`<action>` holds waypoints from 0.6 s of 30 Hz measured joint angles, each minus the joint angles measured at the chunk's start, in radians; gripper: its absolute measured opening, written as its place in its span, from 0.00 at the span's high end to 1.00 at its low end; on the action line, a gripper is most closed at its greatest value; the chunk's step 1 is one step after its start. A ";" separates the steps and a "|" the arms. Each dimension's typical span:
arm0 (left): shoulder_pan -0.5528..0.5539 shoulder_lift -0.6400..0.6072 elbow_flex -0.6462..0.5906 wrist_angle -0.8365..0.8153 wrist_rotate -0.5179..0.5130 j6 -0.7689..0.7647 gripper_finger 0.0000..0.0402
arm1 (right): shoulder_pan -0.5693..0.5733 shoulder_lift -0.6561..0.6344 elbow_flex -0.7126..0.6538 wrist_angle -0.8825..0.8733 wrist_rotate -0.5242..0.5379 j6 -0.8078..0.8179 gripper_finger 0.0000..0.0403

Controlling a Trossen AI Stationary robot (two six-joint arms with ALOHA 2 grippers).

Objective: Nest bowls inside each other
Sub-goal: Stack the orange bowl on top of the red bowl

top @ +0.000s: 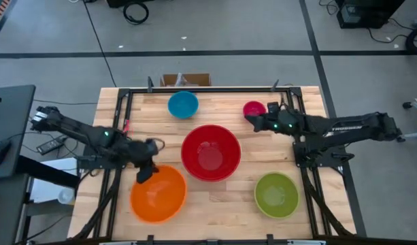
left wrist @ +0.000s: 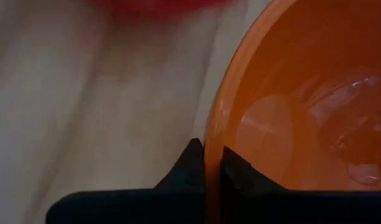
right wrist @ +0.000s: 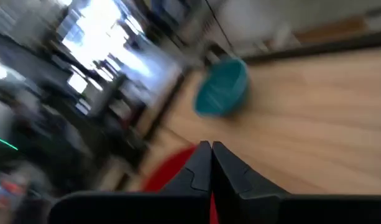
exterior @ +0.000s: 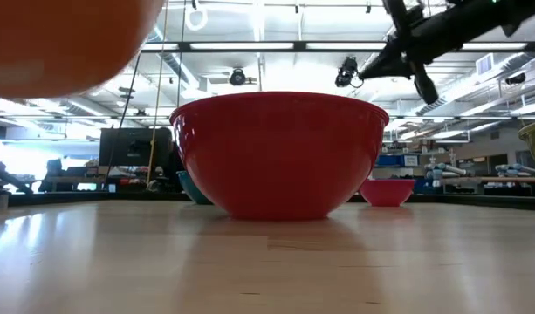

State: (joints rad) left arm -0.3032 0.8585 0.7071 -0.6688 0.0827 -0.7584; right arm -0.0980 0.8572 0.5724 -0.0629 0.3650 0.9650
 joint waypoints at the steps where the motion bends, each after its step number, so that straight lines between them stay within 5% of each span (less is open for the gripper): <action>1: 0.024 0.001 0.053 -0.039 -0.021 0.033 0.98 | -0.017 0.007 0.036 -0.097 -0.025 0.000 0.96; 8: 0.269 0.124 0.343 -0.115 -0.205 0.187 0.98 | -0.101 0.066 0.273 -0.554 -0.143 -0.188 0.80; 18: 0.481 0.580 0.504 0.026 -0.107 0.360 0.98 | -0.147 0.179 0.505 -1.046 -0.187 -0.288 0.65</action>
State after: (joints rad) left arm 0.1780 1.4389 1.2110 -0.6429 -0.0246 -0.3987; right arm -0.2447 1.0367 1.0771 -1.1094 0.1778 0.6768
